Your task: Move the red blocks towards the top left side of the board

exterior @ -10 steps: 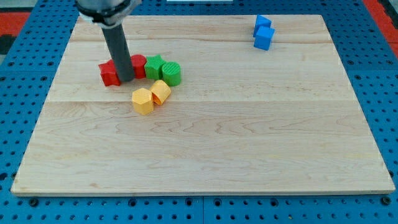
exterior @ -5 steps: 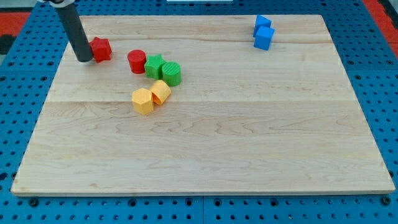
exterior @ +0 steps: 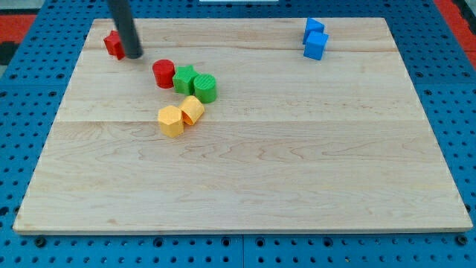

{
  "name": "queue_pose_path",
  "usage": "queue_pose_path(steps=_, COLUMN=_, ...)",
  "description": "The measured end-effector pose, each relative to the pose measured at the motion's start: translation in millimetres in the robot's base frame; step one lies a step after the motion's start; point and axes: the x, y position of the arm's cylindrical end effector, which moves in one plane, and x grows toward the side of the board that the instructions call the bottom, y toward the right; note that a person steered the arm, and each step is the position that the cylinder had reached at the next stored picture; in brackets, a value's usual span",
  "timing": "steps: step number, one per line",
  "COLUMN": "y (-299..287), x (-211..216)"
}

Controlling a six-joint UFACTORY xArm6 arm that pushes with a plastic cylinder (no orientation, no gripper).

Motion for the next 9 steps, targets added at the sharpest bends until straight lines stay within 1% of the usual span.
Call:
queue_pose_path(steps=1, y=56, x=13)
queue_pose_path(steps=2, y=19, x=66)
queue_pose_path(steps=3, y=13, x=81)
queue_pose_path(steps=4, y=20, x=109)
queue_pose_path(steps=5, y=-29, x=139)
queue_pose_path(steps=6, y=-52, x=154)
queue_pose_path(steps=7, y=-50, x=194)
queue_pose_path(steps=8, y=-103, x=177)
queue_pose_path(steps=9, y=-100, x=138)
